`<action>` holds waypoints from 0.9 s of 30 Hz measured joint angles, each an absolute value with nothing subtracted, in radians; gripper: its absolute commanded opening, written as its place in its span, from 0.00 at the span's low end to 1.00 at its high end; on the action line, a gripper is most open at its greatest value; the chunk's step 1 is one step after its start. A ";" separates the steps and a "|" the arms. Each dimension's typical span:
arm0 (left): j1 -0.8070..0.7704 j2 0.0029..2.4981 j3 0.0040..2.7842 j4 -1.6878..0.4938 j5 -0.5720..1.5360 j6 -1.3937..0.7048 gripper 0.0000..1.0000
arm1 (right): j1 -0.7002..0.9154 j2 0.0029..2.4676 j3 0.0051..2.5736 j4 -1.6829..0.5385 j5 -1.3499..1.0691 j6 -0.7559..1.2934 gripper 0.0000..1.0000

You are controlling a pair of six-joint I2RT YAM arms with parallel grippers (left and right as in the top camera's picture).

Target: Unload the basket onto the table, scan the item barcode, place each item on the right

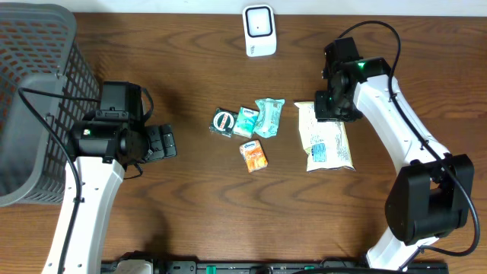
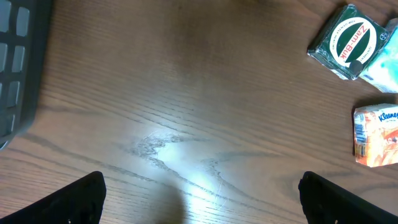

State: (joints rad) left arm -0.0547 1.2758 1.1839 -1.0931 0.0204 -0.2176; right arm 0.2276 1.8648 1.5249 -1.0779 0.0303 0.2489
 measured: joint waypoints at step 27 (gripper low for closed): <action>-0.055 1.276 1.184 -1.093 0.021 -0.218 0.98 | 0.274 1.858 1.254 -0.963 -0.134 0.252 0.43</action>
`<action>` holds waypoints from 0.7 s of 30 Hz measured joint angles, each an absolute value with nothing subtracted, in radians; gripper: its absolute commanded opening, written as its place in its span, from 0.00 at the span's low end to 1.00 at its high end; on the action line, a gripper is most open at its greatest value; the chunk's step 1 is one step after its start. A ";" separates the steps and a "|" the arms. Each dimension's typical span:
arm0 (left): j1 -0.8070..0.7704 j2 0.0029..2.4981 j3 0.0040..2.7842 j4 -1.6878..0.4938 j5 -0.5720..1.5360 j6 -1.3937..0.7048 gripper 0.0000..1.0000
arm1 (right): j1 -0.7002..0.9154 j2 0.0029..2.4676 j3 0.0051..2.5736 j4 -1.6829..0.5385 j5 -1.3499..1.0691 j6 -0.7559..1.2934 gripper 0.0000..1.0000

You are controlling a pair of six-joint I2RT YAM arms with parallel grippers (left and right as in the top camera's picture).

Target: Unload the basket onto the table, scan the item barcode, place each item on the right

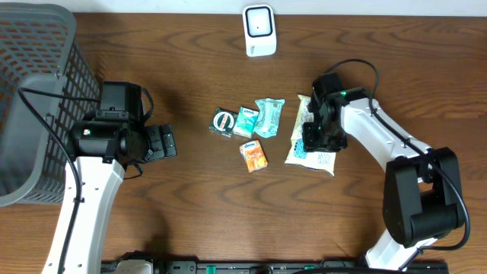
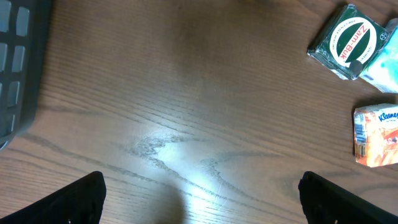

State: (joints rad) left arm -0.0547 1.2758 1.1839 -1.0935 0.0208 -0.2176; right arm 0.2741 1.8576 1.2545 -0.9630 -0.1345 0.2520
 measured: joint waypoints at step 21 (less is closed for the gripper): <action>-0.055 1.276 1.184 -1.093 0.020 -0.218 0.98 | 0.270 1.878 1.401 -0.810 0.104 0.252 0.45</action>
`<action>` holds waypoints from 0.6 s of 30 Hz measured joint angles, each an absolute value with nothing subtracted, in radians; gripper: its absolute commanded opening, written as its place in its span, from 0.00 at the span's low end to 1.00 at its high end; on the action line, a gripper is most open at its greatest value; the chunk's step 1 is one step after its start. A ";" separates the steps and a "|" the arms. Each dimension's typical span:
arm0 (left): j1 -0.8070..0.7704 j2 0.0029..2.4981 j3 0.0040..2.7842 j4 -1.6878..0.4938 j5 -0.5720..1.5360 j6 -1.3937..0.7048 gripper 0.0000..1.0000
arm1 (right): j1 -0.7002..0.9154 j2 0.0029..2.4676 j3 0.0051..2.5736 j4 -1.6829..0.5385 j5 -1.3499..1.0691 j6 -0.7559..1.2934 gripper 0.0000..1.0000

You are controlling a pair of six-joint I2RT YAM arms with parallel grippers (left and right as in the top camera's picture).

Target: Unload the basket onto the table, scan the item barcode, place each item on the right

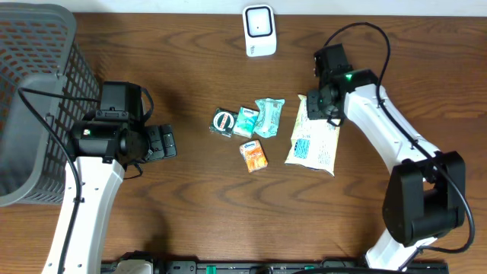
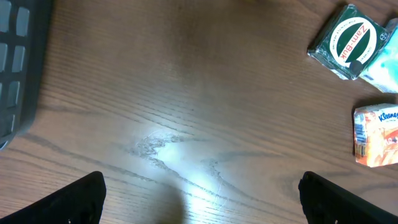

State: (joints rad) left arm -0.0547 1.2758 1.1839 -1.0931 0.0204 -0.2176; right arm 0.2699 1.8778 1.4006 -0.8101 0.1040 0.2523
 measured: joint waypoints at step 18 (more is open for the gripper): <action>-0.055 1.276 1.184 -1.093 0.021 -0.218 0.98 | 0.262 2.014 1.428 -0.692 -0.076 0.204 0.53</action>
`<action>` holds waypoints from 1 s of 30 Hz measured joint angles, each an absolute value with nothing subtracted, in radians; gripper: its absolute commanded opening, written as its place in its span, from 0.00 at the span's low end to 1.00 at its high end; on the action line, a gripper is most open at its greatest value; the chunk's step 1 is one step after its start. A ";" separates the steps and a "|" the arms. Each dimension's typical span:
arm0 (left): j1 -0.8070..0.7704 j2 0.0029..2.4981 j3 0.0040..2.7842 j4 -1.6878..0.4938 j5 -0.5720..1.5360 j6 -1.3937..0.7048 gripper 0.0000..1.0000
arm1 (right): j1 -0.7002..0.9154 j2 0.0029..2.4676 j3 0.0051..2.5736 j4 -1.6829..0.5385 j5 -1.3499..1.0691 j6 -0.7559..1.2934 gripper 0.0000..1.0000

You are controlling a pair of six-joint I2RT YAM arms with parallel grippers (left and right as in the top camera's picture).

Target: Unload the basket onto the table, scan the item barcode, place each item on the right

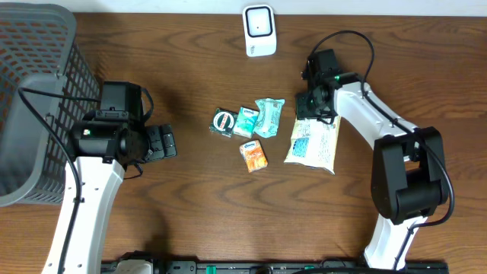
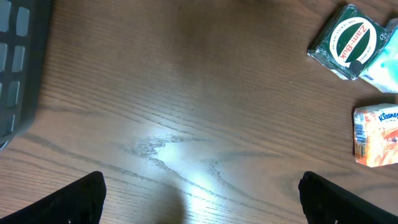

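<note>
The white barcode scanner [image 1: 259, 30] stands at the table's far edge. A white printed pouch [image 1: 313, 144] lies tilted right of centre. My right gripper [image 1: 310, 107] sits low at the pouch's far end; its fingers are hidden under the wrist. Left of the pouch lie a green Zam-Buk tin [image 1: 223, 122], a teal tissue pack [image 1: 246, 121], a teal packet [image 1: 269, 116] and an orange Kleenex pack [image 1: 254, 155]. My left gripper [image 1: 164, 142] hangs open over bare wood, well left of the items. Its wrist view shows the tin [image 2: 349, 42] and the Kleenex pack [image 2: 376, 135].
A tall grey mesh basket [image 1: 34, 91] fills the far left corner, its wall [image 2: 18, 68] showing in the left wrist view. Bare wood lies between the basket and the items.
My right gripper has shifted slightly left and toward the pouch's far end. The pouch and the other items lie where they were. The left arm has not moved.
My right gripper was at the far end of the pouch, which lay straight and further right. Then it was down over the pouch, now shifted left and tilted. It then stood back at the far end, where it still is.
</note>
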State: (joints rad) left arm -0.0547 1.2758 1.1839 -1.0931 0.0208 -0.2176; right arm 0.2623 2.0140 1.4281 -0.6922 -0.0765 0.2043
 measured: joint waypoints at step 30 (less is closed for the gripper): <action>-0.055 1.276 1.184 -1.093 0.020 -0.218 0.98 | 0.186 2.022 1.448 -1.062 0.051 0.207 0.59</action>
State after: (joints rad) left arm -0.0547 1.2758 1.1839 -1.0931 0.0204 -0.2176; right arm 0.1860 2.0220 1.4479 -1.0622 0.0505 0.2066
